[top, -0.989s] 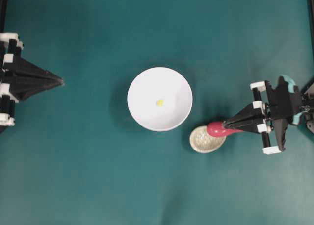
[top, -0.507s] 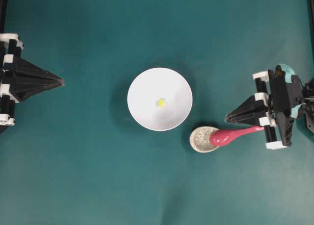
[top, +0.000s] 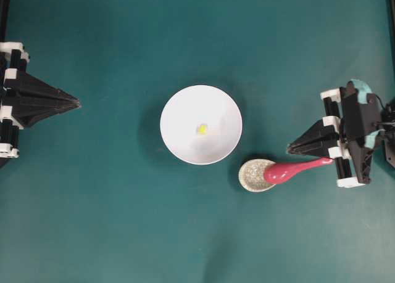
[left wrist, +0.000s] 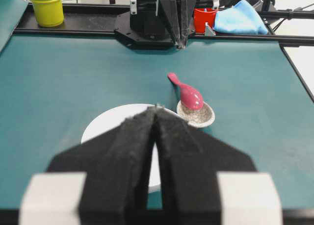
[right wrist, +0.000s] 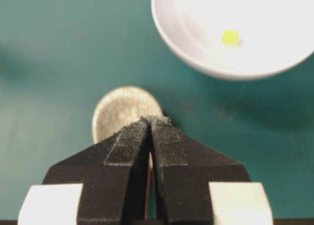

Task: Scoop the yellow hexagonal prism block from the bowl with a spoon using the right arm.

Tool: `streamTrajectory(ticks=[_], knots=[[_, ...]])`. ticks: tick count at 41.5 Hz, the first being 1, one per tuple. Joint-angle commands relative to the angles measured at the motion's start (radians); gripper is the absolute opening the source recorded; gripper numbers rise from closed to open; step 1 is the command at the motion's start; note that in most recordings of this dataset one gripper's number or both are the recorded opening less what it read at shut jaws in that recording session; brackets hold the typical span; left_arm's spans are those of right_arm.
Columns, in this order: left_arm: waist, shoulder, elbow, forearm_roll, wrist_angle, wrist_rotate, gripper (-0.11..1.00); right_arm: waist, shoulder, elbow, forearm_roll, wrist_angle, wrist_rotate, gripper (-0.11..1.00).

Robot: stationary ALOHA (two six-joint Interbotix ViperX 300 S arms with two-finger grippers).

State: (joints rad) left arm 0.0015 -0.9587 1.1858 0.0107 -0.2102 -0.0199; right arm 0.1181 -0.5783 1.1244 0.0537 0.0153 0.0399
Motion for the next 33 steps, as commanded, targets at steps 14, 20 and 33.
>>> streamTrajectory(ticks=[14,20,33], knots=[[0.002,0.009,-0.025,0.002,-0.005,0.002,0.0,-0.003,0.0,-0.077,0.005,0.341,0.002,0.47],[0.002,0.009,-0.025,0.002,-0.005,0.002,0.0,-0.003,0.021,-0.081,0.012,0.403,0.003,0.56],[0.003,0.009,-0.025,0.002,-0.003,0.002,0.0,-0.002,0.173,-0.1,0.015,0.437,0.003,0.55]])
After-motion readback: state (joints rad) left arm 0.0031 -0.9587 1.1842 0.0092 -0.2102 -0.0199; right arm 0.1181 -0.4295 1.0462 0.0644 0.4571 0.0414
